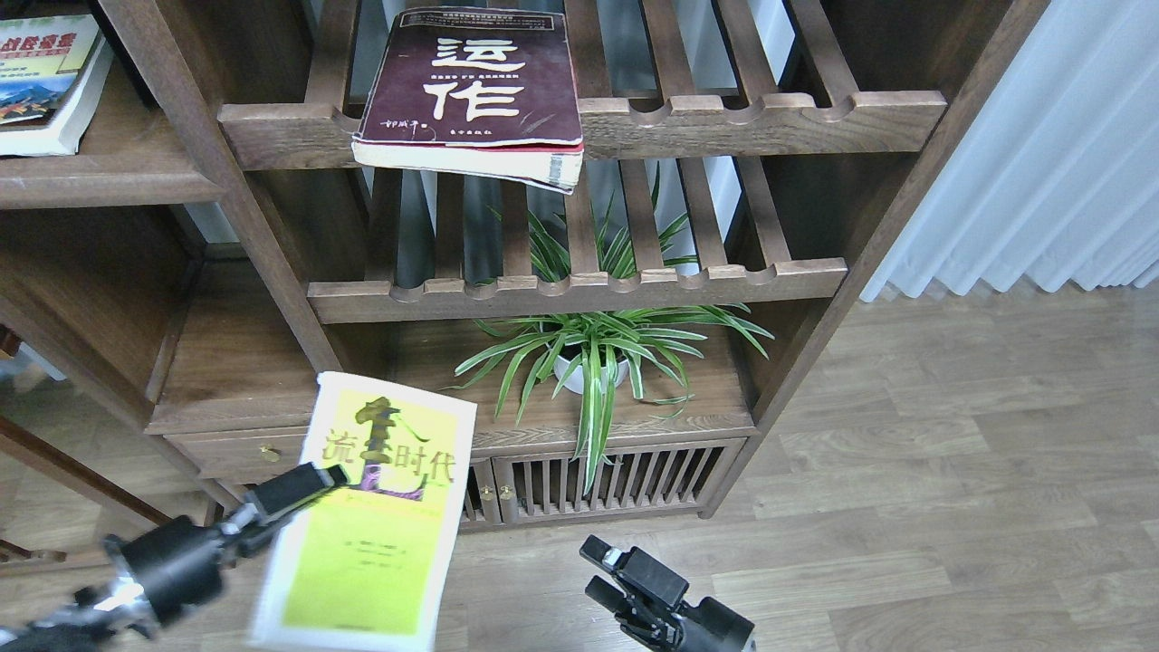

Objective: Organize books on shelf
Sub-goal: 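Carry the yellow-green book with the left gripper toward the side shelf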

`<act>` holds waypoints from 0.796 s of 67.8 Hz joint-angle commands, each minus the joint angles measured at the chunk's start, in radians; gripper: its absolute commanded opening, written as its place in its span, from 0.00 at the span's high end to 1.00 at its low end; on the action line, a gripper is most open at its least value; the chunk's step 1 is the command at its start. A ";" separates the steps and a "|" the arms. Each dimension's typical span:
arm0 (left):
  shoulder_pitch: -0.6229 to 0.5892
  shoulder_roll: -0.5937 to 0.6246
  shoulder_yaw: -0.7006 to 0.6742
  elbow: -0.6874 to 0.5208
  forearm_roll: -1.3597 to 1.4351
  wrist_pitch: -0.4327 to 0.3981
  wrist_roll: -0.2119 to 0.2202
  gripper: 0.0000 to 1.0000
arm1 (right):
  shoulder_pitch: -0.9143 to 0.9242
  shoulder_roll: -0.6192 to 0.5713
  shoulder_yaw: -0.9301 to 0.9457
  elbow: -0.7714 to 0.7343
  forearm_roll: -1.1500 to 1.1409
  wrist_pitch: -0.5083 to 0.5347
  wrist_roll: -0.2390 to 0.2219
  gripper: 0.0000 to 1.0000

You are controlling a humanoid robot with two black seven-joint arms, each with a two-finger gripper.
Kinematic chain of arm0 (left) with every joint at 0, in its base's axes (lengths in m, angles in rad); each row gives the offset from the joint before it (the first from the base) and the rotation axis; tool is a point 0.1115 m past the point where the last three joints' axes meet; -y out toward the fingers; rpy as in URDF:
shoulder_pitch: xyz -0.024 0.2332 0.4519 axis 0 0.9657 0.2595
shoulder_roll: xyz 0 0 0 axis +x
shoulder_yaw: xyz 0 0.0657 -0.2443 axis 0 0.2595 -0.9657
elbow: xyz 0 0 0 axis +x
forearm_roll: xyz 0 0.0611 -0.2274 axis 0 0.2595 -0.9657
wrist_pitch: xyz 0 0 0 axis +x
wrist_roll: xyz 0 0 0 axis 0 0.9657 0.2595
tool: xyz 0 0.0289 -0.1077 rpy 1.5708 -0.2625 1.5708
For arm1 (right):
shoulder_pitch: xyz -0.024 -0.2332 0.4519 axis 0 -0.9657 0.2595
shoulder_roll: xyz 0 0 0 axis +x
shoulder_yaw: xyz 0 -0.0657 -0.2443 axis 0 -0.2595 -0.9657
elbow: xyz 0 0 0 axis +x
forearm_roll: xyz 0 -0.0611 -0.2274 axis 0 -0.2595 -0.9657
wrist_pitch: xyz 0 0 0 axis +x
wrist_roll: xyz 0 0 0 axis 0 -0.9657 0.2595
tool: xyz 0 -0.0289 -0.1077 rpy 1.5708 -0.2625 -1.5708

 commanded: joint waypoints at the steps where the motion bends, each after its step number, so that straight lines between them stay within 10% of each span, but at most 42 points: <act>1: 0.001 0.111 -0.048 0.000 0.000 0.000 0.000 0.99 | 0.011 0.000 -0.001 -0.026 0.000 0.000 0.000 0.00; 54: -0.001 0.375 -0.490 0.119 -0.006 0.000 0.000 0.99 | 0.046 0.000 -0.012 -0.048 -0.001 0.000 0.000 0.00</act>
